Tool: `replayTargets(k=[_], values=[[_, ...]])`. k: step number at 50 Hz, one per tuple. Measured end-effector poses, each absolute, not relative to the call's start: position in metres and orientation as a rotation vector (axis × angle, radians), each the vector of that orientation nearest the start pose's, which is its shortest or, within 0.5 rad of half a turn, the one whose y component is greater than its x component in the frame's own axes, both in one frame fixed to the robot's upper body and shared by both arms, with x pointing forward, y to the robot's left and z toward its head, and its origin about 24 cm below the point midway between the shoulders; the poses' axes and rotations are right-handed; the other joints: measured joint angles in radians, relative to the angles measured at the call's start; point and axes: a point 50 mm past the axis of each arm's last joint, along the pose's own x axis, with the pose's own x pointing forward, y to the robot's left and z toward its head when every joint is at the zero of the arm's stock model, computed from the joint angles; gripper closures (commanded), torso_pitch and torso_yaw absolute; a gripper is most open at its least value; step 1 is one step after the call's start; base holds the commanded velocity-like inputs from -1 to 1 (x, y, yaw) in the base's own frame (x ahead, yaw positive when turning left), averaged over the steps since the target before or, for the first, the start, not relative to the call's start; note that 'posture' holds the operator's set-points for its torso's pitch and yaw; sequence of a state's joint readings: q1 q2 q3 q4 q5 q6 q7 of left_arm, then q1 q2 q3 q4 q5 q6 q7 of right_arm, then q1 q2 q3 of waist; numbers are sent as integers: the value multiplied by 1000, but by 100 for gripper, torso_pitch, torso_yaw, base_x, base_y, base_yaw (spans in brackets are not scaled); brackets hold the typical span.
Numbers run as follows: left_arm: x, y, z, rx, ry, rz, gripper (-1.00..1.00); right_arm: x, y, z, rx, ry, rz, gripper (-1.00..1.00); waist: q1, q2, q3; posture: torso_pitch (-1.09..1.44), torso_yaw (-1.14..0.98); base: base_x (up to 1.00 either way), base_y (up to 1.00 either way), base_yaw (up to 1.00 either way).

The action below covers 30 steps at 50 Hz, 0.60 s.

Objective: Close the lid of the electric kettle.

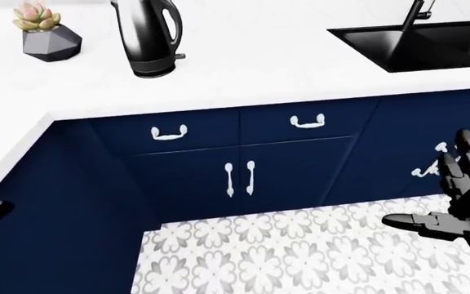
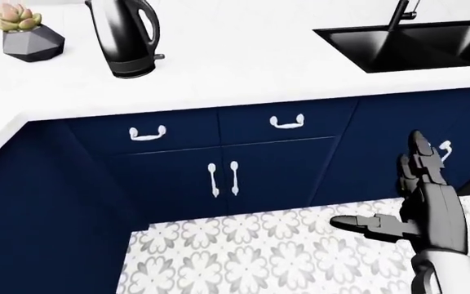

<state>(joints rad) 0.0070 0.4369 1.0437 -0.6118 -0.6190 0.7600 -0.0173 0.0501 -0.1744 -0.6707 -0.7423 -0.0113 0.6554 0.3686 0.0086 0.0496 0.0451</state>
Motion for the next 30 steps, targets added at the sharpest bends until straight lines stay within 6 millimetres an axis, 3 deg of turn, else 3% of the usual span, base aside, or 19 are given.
replayTargets(k=[4, 6, 8, 11, 13, 17, 19, 20, 24, 30], values=[[147, 352, 207, -55, -259, 565, -100, 177, -284, 166, -251, -82, -312, -100, 9, -49, 0, 0, 0, 24, 0, 0], [148, 352, 207, -53, -258, 563, -100, 177, -283, 166, -252, -84, -305, -100, 12, -85, -5, 0, 0, 24, 0, 0], [150, 349, 203, -69, -247, 549, -100, 177, -285, 164, -250, -72, -316, -100, -3, -69, 1, 0, 0, 24, 0, 0], [153, 348, 200, -77, -224, 531, -100, 176, -290, 156, -234, -29, -335, -100, -17, -76, 0, 0, 0, 23, 0, 0], [151, 349, 202, -72, -231, 538, -100, 176, -290, 157, -240, -33, -338, -100, -18, -64, -1, 0, 0, 23, 0, 0], [148, 349, 207, -56, -258, 547, -100, 175, -287, 163, -260, -67, -333, -100, -24, -13, 8, 0, 0, 24, 0, 0], [148, 349, 208, -50, -265, 546, -100, 175, -286, 166, -265, -77, -328, -100, -25, 28, 1, 0, 0, 23, 0, 0], [148, 350, 207, -56, -261, 550, -100, 177, -284, 164, -253, -76, -319, -100, -17, 17, 3, 0, 0, 24, 0, 0], [148, 354, 200, -72, -225, 572, -100, 179, -283, 156, -230, -38, -294, -100, 3, 22, 0, 0, 0, 24, 0, 0], [147, 351, 206, -51, -254, 563, -100, 177, -284, 163, -255, -71, -315, -100, 12, -52, 0, 0, 0, 24, 0, 0]])
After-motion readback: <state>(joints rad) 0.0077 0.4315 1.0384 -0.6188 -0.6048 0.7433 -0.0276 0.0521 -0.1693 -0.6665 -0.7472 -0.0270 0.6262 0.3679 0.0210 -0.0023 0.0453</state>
